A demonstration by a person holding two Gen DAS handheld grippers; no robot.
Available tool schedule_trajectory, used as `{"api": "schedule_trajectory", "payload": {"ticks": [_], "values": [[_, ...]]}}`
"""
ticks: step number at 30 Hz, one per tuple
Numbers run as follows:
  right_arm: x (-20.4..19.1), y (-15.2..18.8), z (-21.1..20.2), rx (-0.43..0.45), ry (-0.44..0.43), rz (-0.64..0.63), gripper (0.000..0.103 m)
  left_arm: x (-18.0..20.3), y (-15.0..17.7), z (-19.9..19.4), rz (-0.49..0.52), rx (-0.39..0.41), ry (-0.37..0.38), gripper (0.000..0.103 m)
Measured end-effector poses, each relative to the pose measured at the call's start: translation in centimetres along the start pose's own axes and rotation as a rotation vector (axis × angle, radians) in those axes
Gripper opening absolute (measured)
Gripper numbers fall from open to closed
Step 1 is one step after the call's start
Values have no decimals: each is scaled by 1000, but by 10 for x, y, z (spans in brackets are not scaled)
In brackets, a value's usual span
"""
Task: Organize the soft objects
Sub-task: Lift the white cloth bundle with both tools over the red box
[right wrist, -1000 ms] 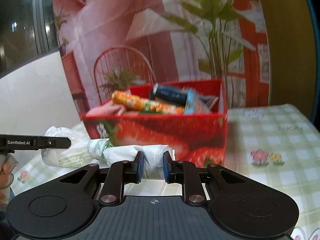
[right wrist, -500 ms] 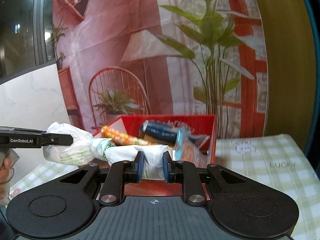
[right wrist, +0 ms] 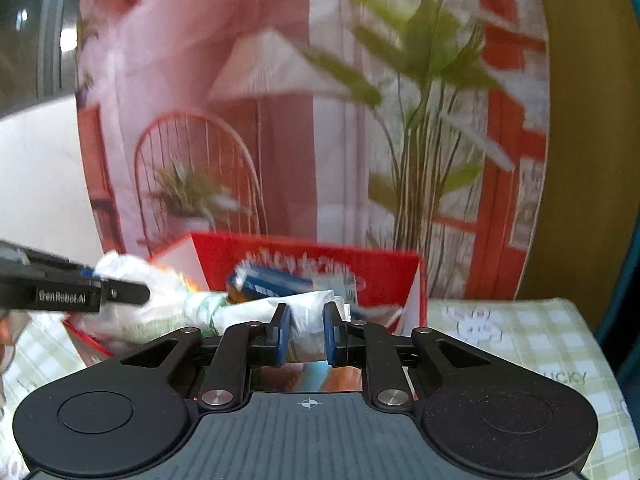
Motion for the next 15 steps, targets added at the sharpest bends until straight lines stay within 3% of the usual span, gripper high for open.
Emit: {"api": "schedule_trajectory", "payload": {"ticks": [5,15], "values": [[14,9,26,-93,-17,177,15,-14,1,28,-73,-61,8,19],[11,12,58,-180,24,96,15,-15,-2,52,-42,-102,-18,19]]}}
Point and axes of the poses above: each gripper's, at about its wrist camera, not at the fingertips, and z roughly the way its jaws point, x to its right, y to its underside, the point moved 7 cm from there along z, roughly the way its jaws point, and after that the axes turned 3 degrees about x, right-handed, at the moved point
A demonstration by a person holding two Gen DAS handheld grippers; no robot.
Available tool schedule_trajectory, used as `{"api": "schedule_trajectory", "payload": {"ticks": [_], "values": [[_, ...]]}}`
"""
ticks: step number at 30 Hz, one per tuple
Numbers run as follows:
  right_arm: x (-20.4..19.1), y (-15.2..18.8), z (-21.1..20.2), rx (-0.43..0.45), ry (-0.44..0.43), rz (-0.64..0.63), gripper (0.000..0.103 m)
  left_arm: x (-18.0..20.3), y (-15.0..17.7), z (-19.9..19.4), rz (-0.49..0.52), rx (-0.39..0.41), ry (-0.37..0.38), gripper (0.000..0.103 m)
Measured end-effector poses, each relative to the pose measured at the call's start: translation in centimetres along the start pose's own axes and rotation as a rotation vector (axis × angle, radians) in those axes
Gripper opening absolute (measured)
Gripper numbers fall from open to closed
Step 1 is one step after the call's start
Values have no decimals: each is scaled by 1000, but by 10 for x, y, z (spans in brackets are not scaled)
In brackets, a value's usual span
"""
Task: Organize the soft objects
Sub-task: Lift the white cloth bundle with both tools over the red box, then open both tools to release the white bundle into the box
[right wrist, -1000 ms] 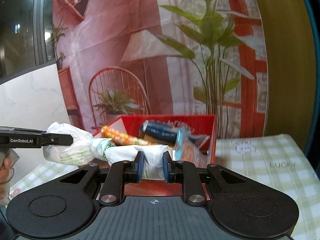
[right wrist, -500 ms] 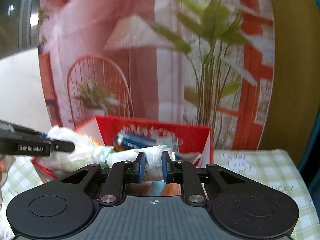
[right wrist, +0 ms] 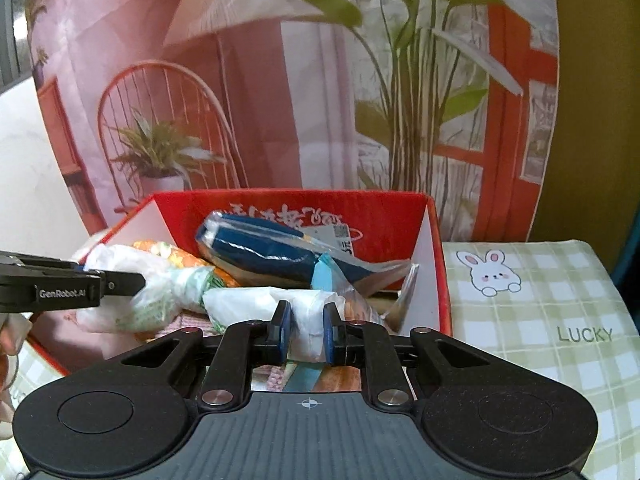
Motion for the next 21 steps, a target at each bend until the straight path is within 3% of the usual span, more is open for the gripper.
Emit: {"api": "schedule_trajectory", "payload": {"ticks": [15,20,21], "values": [[1,4,28,-148,3,-20,15,-1,2,15,23,-47,-25,20],[0,3,22,-122,9,-12,20,0,-3,-4,51,-5,-34,32],[1,1,18,-104,17,-11,23,1,-4,-8,62,2,-36,43]]}}
Point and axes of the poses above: each gripper's, at about its wrist camera, not at the fingertips, and z roughly the way its jaws point, x to its right, y to its underside, the point moved 7 cm from there along z, roughly the way its jaws point, and after that the axes turned 3 degrees about x, right-handed, at the moved point
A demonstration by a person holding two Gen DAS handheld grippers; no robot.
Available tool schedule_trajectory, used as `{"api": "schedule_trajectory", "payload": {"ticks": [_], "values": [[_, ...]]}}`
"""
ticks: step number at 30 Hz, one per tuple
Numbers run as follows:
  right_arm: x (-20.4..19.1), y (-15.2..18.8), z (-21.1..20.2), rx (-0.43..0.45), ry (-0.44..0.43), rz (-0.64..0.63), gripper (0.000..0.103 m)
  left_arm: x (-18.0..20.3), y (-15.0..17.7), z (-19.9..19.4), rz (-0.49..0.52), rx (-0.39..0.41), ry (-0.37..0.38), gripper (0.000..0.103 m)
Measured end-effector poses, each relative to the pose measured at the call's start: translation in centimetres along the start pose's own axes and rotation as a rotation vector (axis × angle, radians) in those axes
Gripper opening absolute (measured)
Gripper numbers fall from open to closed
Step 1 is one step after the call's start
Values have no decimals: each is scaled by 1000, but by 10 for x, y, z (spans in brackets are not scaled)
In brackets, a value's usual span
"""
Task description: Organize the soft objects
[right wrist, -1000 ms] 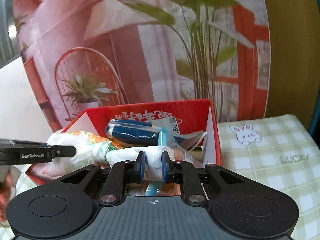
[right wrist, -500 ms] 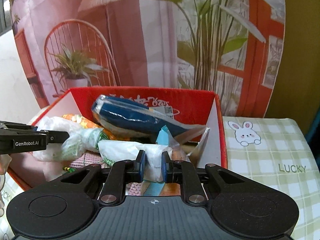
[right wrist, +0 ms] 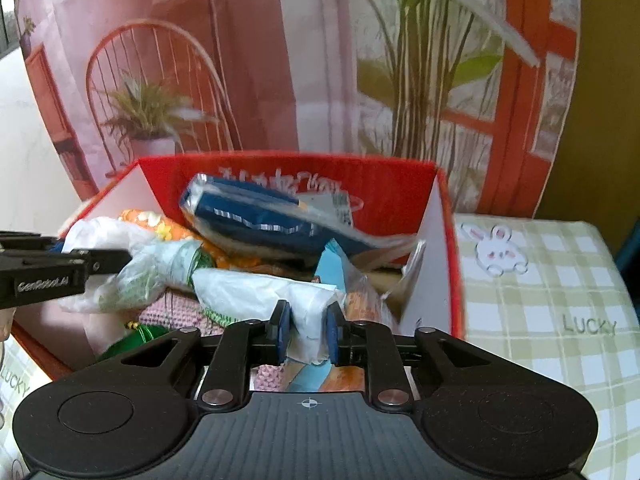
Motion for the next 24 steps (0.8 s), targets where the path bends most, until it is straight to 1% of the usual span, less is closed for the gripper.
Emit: {"api": "schedule_trajectory", "payload": {"ticks": [1,2,3,4,5,6,7,9,11,12,13,14,16,20,22,24], "values": [[1,-1,-4,15,5,4,28,0,0,-5,9,5,-6,57],[2,-3,-8,27,3,9,30,-1,0,-10,12,9,-13,64],[2,-4,-13,41,0,10,32,-1,-1,-18,12,25,-22,74],[1,-5,-18,55,0,9,37,0,-2,-26,11,47,-25,83],[1,-7,-23,65,0,9,42,1,-3,-35,12,65,-29,88],[2,-8,-28,76,8,11,55,1,-5,-42,13,81,-39,97],[3,-10,-33,86,18,14,64,2,-6,-51,16,99,-50,100],[1,-14,-46,114,16,10,67,6,-11,-68,20,127,-59,102],[0,-18,-58,131,18,1,79,9,-14,-84,23,146,-67,103],[-2,-21,-66,146,24,-1,89,10,-15,-91,27,156,-72,103],[-3,-22,-74,162,23,-2,97,12,-16,-99,34,165,-85,103],[-5,-24,-83,177,17,-3,100,13,-17,-108,44,177,-109,103],[-10,-27,-99,197,8,-10,103,16,-19,-128,57,217,-155,103],[-14,-32,-129,219,7,10,103,16,-22,-164,10,257,-149,103],[-15,-33,-145,243,15,14,103,19,-25,-182,14,281,-155,103],[-18,-33,-162,269,38,6,103,23,-26,-201,25,314,-179,103]]}}
Point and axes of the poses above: each gripper's, at about its wrist camera, not at the fingertips, and z roughly the way its jaws point, x to its right, y to its underside, the point moved 7 cm from there along z, roughly the way its jaws point, and after that the axes turned 3 degrees about x, right-handed, at the moved point
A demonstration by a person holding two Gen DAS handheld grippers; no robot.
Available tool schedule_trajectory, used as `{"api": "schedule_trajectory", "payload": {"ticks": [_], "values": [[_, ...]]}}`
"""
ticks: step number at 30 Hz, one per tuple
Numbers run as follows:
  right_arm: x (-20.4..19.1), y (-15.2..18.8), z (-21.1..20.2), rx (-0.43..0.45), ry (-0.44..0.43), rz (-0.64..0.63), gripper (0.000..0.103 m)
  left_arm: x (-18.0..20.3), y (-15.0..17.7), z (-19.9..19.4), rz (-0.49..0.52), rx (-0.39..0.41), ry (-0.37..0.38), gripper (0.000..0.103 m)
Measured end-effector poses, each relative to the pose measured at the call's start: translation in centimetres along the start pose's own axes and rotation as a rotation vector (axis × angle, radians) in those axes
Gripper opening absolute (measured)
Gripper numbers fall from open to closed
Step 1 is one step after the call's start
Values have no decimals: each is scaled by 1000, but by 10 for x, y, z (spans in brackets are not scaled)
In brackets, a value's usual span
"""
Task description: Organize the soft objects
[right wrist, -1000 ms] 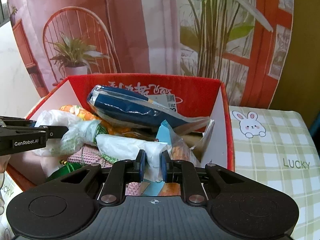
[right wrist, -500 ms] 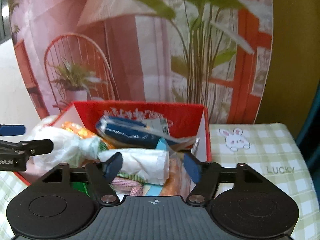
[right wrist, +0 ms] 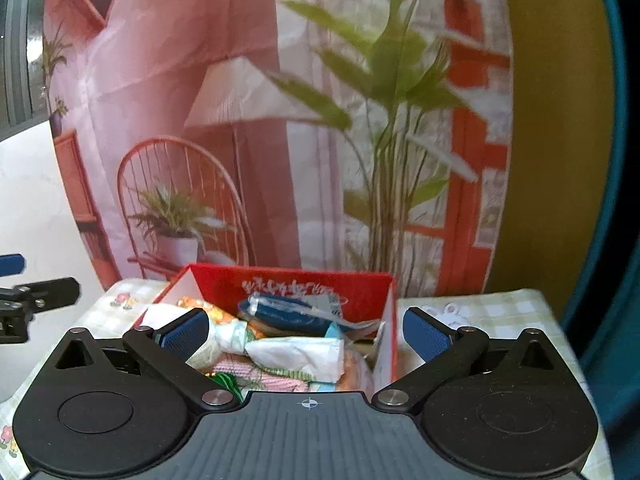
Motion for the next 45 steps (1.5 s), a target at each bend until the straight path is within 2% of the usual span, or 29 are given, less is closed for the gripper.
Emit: {"api": "schedule_trajectory", "payload": {"ticks": [3,13,19,23,27,31,45], "values": [[-4,-7,-22,33,25,-23,103,1,-9,-25,9,36,-8,103],[-15,-29,-106,137,22,-32,103,-5,-31,-99,-33,106,-41,103],[-27,-31,-145,165,3,-31,103,-9,-31,-136,-13,147,-116,103],[-34,-27,-167,178,2,-20,103,-11,-30,-150,-43,136,-97,103],[-41,-25,-180,187,12,-38,103,-12,-29,-160,-46,138,-111,103],[-47,-25,-187,193,9,-39,103,-14,-27,-170,-71,152,-86,103],[-46,-20,-187,182,-2,-19,103,-14,-21,-172,-92,152,-80,103]]}}
Point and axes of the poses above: each gripper's, at about its wrist camera, not at the fingertips, and z roughly the way its jaws point, x to its right, y to its underside, the point moved 7 cm from there along z, roughly the way its jaws point, and after that the axes turned 3 degrees about x, right-handed, at the moved point
